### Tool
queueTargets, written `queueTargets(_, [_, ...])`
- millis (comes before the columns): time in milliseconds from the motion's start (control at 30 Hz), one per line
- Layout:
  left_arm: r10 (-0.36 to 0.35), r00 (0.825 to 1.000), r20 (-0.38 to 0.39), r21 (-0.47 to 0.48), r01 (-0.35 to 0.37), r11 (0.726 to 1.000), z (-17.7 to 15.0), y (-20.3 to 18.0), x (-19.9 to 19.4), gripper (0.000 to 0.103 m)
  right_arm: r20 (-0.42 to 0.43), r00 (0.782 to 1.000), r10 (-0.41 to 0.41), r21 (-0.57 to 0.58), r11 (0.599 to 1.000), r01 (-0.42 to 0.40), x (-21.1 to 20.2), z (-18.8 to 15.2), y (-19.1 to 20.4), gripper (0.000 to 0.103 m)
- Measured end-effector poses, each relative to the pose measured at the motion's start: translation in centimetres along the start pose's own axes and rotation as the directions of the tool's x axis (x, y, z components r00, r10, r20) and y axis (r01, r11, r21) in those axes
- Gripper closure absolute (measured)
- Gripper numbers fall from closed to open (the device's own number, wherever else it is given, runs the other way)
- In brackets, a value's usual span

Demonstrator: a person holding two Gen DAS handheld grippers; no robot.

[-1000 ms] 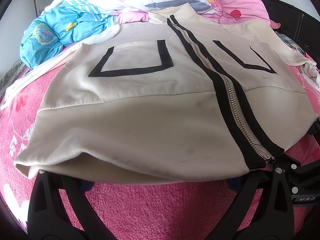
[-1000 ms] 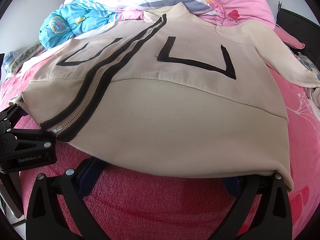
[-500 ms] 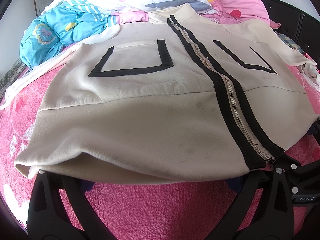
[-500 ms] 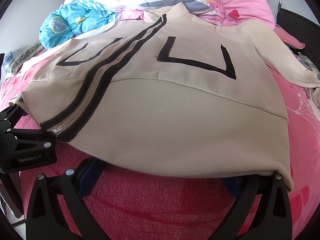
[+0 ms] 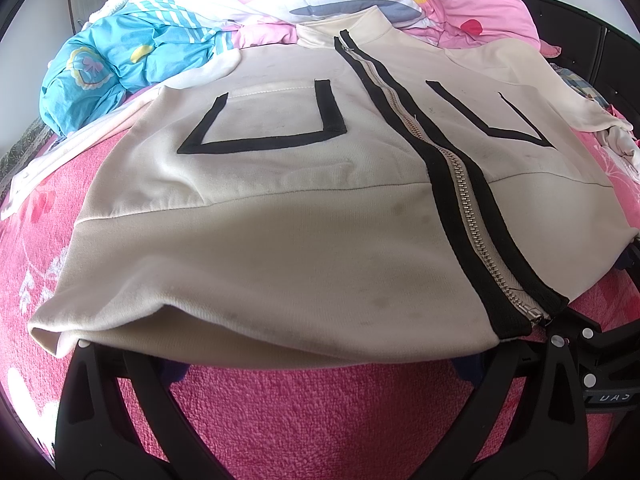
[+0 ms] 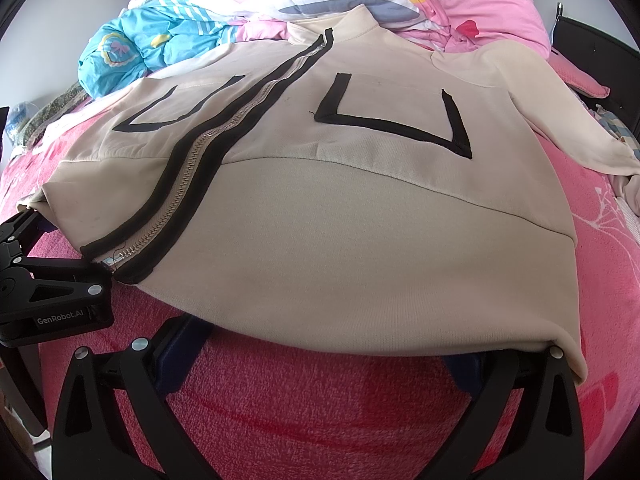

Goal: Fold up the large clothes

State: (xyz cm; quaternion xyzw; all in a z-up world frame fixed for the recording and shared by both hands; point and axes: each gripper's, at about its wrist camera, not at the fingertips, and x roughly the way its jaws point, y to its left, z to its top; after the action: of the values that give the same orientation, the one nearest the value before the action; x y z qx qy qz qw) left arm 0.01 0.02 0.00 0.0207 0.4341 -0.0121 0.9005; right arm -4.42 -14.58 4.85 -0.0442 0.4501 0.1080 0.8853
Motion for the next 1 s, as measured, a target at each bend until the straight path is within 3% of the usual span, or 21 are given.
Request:
queueTargets(400, [-0.006,1.0,-0.005,0.004,0.006,1.0,0.1,0.3,-0.1,0.006,-0.012,1.0,0.004,0.01,1.0,-0.004,-0.3,0.1,-0.1,0.005])
queueTargets(467, [-0.026,0.996,-0.086,0.009,0.027,1.0,1.0,0.5,-0.3,0.006,-0.012,1.0,0.006,0.01,1.0,-0.006,-1.3,-0.1,-0.1,0.005])
queueTargets(600, [-0.043,0.988,-0.148,-0.055,0.035,0.998,-0.7,1.1,-3.4,0.006,0.042,0.997,0.065,0.042,0.997,-0.067,-5.3,-2.0,-1.7,0.005])
queueTargets(667, [-0.026,0.994,-0.103,-0.026,0.024,0.999,-2.0,0.5,-5.9,0.006,0.092,0.991,0.093,0.083,0.991,-0.1,-7.7,-3.1,-3.6,0.005])
queueTargets(733, [-0.016,1.0,-0.001,0.027,0.016,0.999,-2.4,-1.0,-9.2,0.006,0.143,0.986,0.083,0.148,0.984,-0.104,-9.8,-3.3,-6.7,0.005])
queueTargets(833, [-0.085,0.992,0.098,0.107,0.074,0.991,-0.5,-4.0,-11.7,0.006,0.202,0.979,0.033,0.255,0.963,-0.086,-11.6,-1.7,-11.9,0.005])
queueTargets(900, [-0.151,0.977,0.149,0.205,0.119,0.971,2.1,-7.3,-12.2,0.006,0.228,0.972,-0.058,0.333,0.943,-0.022,-12.2,0.5,-16.3,0.005])
queueTargets(1000, [-0.218,0.963,0.161,0.334,0.154,0.93,5.4,-12.5,-11.8,0.006,0.262,0.942,-0.211,0.428,0.9,0.083,-12.3,4.5,-22.8,0.005])
